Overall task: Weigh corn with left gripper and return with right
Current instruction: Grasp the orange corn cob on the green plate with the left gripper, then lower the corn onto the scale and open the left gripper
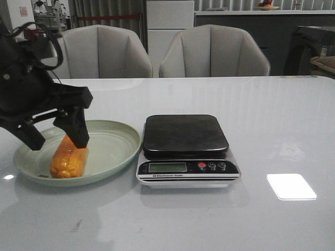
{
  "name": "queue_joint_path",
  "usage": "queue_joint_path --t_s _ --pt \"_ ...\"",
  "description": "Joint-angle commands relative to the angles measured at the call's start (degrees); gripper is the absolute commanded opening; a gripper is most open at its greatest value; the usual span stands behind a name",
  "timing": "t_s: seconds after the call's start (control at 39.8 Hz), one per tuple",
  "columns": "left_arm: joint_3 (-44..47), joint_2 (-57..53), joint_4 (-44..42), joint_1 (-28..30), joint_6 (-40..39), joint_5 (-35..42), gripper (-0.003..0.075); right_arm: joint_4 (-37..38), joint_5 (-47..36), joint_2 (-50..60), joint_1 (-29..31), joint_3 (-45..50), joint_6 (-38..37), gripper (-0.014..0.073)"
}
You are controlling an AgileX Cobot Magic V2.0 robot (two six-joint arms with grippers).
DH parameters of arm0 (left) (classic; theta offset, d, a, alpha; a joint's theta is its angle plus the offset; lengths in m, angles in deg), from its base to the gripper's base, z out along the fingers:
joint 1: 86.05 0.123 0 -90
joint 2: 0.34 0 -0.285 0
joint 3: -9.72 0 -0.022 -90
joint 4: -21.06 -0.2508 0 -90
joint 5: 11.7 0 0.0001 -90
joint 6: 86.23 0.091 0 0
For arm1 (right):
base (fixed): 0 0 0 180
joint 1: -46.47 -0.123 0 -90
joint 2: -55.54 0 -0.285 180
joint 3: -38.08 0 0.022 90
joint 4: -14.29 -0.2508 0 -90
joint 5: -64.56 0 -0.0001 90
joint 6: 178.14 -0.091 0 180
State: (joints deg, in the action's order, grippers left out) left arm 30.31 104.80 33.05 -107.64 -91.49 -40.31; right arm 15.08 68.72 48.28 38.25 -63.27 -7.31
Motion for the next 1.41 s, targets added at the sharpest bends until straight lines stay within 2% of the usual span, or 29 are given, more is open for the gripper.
queue_joint_path --t_s 0.0,0.08,0.15,0.3,0.38,0.45,0.7,0.96,1.16,1.38 --pt "-1.90 0.13 1.32 -0.34 -0.49 2.07 0.0534 0.11 -4.73 1.08 0.39 0.64 0.35 0.0159" --pt "-1.90 1.73 2.21 -0.44 -0.49 1.95 0.0526 0.11 -4.73 1.08 0.39 0.64 0.35 0.0159" --pt "-1.90 2.55 2.43 -0.81 -0.10 1.95 0.0475 0.11 -4.73 1.08 0.39 0.64 0.35 0.0159" --pt "-3.87 2.93 2.43 -2.12 -0.10 1.95 0.0279 0.11 -4.73 1.08 0.39 0.64 0.35 0.0159" --pt "-6.04 2.93 2.43 -2.85 -0.10 1.73 0.0209 0.11 -4.73 1.08 0.39 0.64 0.35 0.0159" --pt "-8.41 2.93 2.57 -3.56 -0.10 1.60 0.0183 0.11 -4.73 1.08 0.39 0.64 0.35 0.0159" --pt "-16.42 3.69 4.22 -7.91 -0.10 2.29 0.0183 0.11 -4.73 1.08 0.39 0.64 0.35 0.0159" --pt "-22.88 8.92 7.51 -13.44 -0.10 2.01 0.0256 0.11 -4.73 1.08 0.39 0.64 0.35 0.0159" --pt "-26.04 12.85 13.07 -15.04 -0.10 3.48 0.0328 0.11 -4.73 1.13 0.39 0.64 0.35 0.0159" --pt "-26.74 14.94 16.18 -15.26 -0.10 4.38 0.0557 0.11 -4.73 1.13 0.39 0.64 0.35 0.0159"
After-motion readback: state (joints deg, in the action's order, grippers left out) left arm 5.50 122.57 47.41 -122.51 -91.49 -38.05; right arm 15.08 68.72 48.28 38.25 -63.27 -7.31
